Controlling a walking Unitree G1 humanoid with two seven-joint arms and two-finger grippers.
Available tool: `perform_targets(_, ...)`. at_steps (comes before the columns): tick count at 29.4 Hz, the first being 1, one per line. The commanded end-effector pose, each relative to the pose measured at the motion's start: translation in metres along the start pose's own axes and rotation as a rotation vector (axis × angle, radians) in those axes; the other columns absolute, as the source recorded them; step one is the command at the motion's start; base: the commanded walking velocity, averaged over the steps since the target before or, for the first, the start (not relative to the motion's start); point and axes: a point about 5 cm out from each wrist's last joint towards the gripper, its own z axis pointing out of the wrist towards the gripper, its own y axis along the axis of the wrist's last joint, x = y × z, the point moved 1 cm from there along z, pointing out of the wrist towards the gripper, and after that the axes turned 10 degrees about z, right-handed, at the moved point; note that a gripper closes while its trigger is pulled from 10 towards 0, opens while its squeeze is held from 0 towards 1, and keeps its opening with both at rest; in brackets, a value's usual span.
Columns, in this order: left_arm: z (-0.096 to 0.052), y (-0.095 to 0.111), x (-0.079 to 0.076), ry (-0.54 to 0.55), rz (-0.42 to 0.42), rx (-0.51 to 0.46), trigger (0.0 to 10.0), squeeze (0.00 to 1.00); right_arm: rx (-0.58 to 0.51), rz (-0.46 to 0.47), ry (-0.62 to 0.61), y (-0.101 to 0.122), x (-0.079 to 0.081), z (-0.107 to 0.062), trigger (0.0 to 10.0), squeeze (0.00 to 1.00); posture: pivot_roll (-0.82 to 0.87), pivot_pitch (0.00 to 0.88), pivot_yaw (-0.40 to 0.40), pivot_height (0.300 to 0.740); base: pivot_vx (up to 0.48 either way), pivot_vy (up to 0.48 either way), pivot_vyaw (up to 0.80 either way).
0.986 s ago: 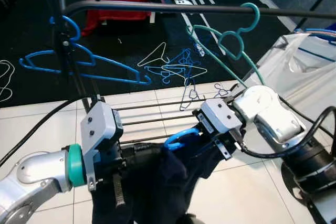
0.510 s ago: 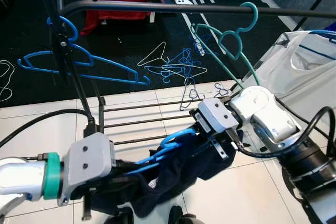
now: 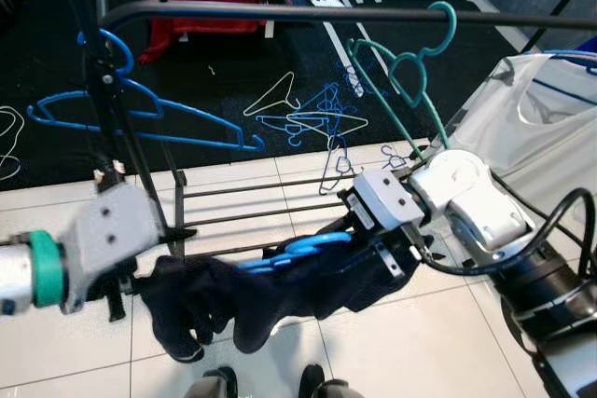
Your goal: Hang hanger
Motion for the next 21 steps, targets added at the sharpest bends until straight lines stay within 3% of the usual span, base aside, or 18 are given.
perform_targets(1,-0.007,-0.001,-0.002,-0.040,-0.033,0.004,10.0,0.00,-0.012,-0.038,-0.001,0.006,0.000,-0.002,0.0,0.00,0.13,0.173,-0.005,0.740,0.000,0.000,0.00)
perform_targets(7,-0.009,-0.014,0.000,0.020,-0.136,0.031,10.0,0.00,-0.024,-0.047,-0.002,0.007,-0.002,-0.001,0.0,0.00,0.13,0.171,-0.004,0.740,0.000,0.000,0.00)
perform_targets(12,-0.003,-0.020,0.002,0.108,-0.167,0.048,10.0,0.00,-0.027,-0.050,-0.003,0.008,-0.002,0.000,0.0,0.00,0.12,0.170,-0.005,0.740,0.000,0.000,0.00)
perform_targets(16,-0.011,-0.027,0.004,0.107,-0.159,0.077,10.0,0.00,-0.027,-0.052,-0.007,0.008,-0.002,-0.001,0.0,0.00,0.13,0.167,-0.004,0.740,0.000,0.000,0.00)
perform_targets(17,-0.018,-0.027,0.003,0.069,-0.146,0.083,10.0,1.00,-0.025,-0.053,-0.009,0.008,-0.002,-0.002,0.0,0.00,0.13,0.166,-0.001,0.740,0.000,0.000,0.00)
perform_targets(21,-0.031,-0.025,-0.005,-0.015,-0.156,0.106,10.0,1.00,-0.023,-0.054,-0.016,0.007,-0.003,-0.003,0.0,0.00,0.14,0.165,0.002,0.740,0.000,0.000,0.00)
